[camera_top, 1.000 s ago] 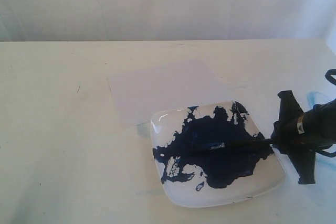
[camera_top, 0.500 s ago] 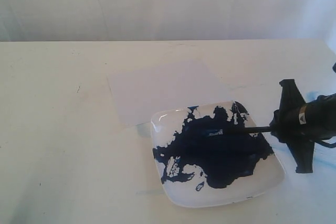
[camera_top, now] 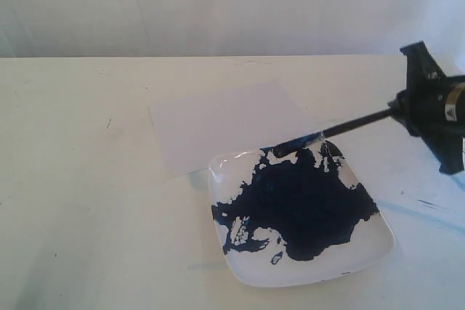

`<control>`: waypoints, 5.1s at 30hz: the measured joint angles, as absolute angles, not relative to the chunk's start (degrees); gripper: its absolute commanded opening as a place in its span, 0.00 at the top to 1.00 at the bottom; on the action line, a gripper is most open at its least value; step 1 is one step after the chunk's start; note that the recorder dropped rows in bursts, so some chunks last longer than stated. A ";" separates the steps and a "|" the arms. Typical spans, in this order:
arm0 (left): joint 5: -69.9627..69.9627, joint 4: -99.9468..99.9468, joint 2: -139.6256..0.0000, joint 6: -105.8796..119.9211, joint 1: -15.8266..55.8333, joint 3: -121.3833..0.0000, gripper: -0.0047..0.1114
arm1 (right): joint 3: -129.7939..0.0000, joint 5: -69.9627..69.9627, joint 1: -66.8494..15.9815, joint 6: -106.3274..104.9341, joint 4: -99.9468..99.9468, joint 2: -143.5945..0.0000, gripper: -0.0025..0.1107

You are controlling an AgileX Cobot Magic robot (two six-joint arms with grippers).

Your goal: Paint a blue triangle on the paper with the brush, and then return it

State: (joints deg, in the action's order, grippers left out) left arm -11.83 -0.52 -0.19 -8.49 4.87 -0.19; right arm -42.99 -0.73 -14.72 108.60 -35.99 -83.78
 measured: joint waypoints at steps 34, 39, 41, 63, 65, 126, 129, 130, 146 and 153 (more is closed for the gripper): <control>-11.83 -0.52 -0.19 -8.49 4.87 -0.19 0.96 | -35.03 -48.25 -14.71 43.96 -47.91 -80.18 0.98; -11.83 -0.52 -0.19 -8.49 4.87 -0.19 0.96 | -29.88 -48.53 -14.71 38.17 -46.67 -75.89 0.98; -11.83 -0.52 -0.19 -8.49 4.87 -0.19 0.96 | -29.26 -48.63 -14.71 38.46 -46.62 -75.41 0.98; -11.83 -0.52 -0.19 -8.49 4.87 -0.19 0.96 | -28.91 -48.63 -14.71 39.83 -46.53 -75.41 0.98; -11.83 -0.52 -0.19 -8.49 4.87 -0.19 0.96 | -28.91 -48.63 -14.71 39.83 -46.53 -75.41 0.98; -11.83 -0.52 -0.19 -8.49 4.87 -0.19 0.96 | -28.91 -53.72 -14.71 40.42 -44.96 -79.59 0.98; -10.92 0.00 -0.19 -8.66 4.87 -0.19 0.96 | -28.91 -55.02 -14.71 40.51 -44.96 -79.59 0.98; -10.25 0.00 -0.19 -8.72 4.87 -0.19 0.96 | -28.91 -55.94 -14.71 40.51 -45.06 -79.59 0.98; 29.83 18.90 -4.43 -4.35 4.87 -1.90 0.96 | -29.13 -57.92 -14.71 40.83 -44.83 -79.59 0.98; 14.54 12.99 -27.41 -8.39 4.87 -17.51 0.96 | -29.77 -57.63 -14.71 40.83 -44.16 -79.59 0.98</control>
